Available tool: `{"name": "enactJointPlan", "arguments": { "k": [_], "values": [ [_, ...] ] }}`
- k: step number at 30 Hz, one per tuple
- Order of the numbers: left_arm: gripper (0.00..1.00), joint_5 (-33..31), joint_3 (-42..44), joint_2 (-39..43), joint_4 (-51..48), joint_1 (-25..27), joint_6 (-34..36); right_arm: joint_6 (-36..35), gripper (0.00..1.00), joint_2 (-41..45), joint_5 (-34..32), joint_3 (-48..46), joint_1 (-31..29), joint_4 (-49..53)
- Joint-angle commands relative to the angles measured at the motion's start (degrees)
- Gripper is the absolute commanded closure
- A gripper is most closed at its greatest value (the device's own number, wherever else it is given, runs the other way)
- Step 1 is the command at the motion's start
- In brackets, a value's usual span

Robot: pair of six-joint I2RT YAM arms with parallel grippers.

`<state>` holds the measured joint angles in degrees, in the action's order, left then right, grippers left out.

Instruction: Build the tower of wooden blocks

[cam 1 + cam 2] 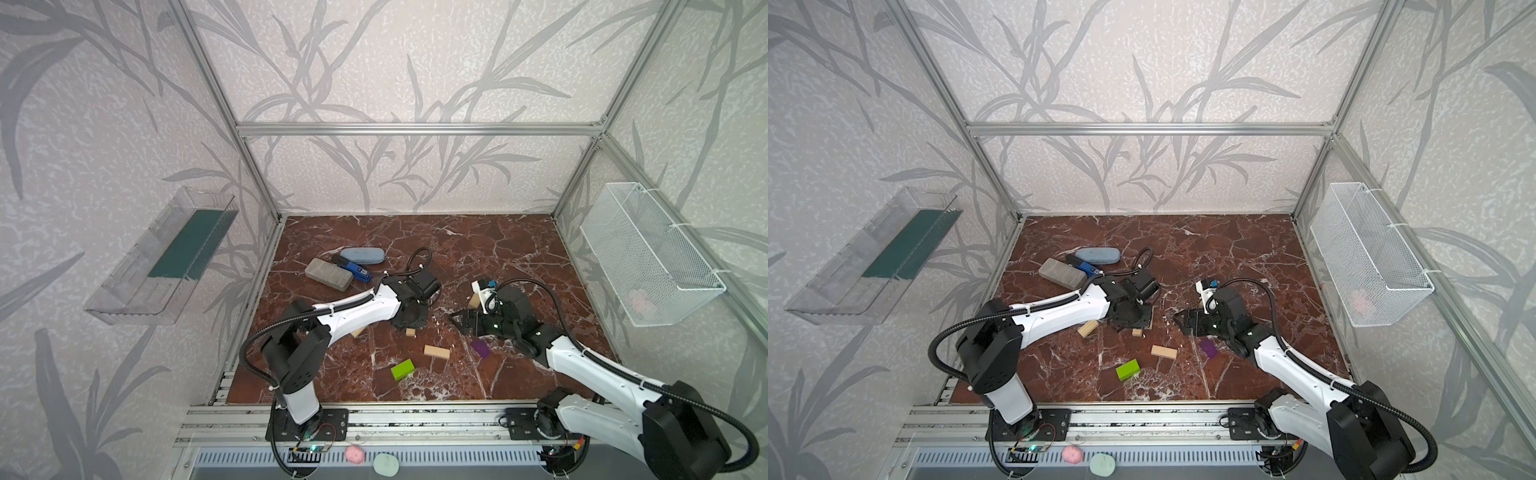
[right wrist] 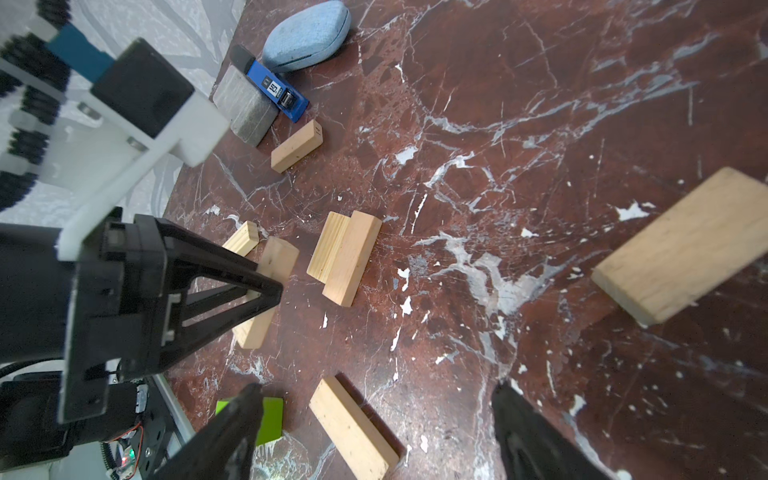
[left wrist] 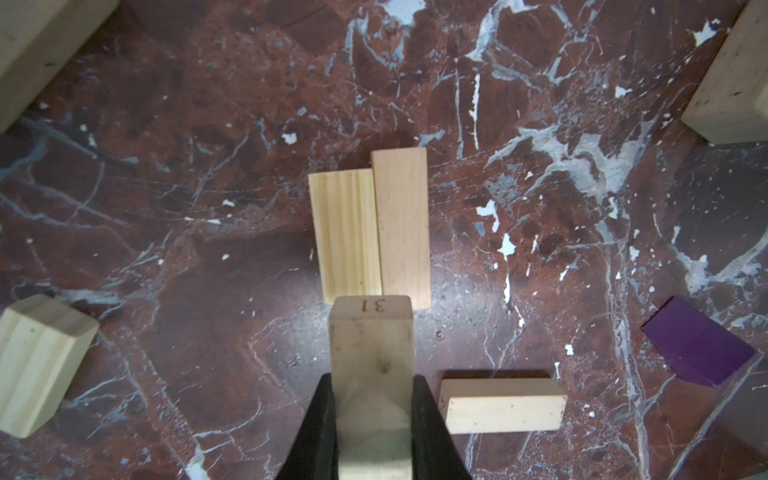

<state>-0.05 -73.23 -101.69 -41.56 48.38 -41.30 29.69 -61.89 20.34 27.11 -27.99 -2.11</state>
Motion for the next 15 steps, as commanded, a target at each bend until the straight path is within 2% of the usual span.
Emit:
{"name": "enactJointPlan", "arguments": {
  "k": [1,10,15],
  "values": [
    [0.88,-0.27,-3.46,-2.35,-1.08,0.31,1.39,2.05,0.14,1.31,2.26,-0.42,0.66,-1.75],
    [0.87,-3.18,-9.03,-8.73,-2.76,0.18,0.73,2.56,0.12,2.30,2.50,-0.67,1.19,-0.88],
    [0.87,-2.15,-10.44,-10.84,-1.72,-0.04,-0.10,2.56,0.11,2.12,2.60,-0.48,1.24,-0.88]
  ]
}}
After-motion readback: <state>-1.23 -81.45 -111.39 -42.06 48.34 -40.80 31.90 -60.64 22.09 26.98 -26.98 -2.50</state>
